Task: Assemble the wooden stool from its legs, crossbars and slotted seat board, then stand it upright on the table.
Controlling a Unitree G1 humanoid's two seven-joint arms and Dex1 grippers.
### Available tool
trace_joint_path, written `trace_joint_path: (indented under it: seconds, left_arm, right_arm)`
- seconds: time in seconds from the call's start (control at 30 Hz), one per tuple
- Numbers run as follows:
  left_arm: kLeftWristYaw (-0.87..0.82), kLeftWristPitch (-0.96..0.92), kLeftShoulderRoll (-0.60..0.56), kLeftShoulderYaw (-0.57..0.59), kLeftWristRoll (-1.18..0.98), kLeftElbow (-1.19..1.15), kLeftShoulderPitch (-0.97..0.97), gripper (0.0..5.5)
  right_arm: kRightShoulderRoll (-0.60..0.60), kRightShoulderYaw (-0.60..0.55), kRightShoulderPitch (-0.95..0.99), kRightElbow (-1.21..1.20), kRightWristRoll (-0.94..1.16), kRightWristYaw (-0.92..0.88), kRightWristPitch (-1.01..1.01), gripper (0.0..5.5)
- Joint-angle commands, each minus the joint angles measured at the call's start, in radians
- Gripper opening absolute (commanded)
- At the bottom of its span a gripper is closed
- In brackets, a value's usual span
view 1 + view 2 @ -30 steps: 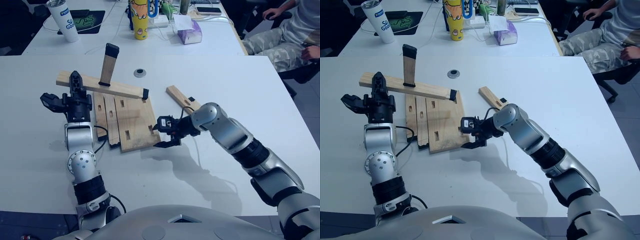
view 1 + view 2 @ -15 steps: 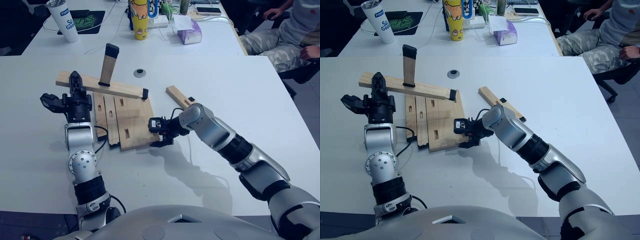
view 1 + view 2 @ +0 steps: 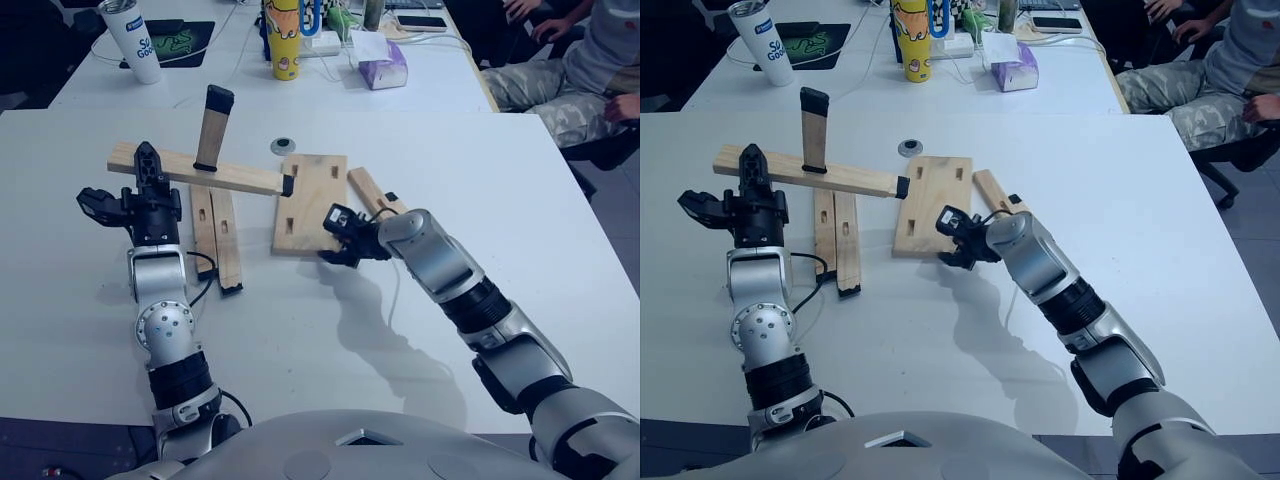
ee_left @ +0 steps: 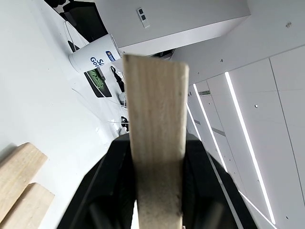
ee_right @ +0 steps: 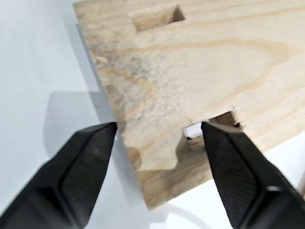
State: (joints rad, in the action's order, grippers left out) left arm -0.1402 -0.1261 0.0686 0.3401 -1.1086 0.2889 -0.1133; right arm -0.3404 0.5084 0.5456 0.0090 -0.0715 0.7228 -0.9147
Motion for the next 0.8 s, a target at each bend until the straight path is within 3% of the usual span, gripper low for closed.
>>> trace_joint_path:
  seconds: [0.03,0.3,0.8]
  left_arm:
    - [0.018,-0.009,0.019,-0.026,0.041,-0.015,-0.009,1.02]
    - [0.096,0.000,-0.072,-0.149,0.385,-0.195,-0.083,1.02]
    - [0.192,0.048,-0.117,-0.198,0.644,-0.269,-0.116,1.02]
  right_arm:
    - [0.028,0.000,-0.068,0.054,-0.010,-0.065,0.013,3.28]
    - [0.078,-0.007,-0.065,0.035,0.029,-0.070,0.009,3.28]
    - [0.100,-0.018,-0.083,0.015,0.037,-0.077,-0.023,3.28]
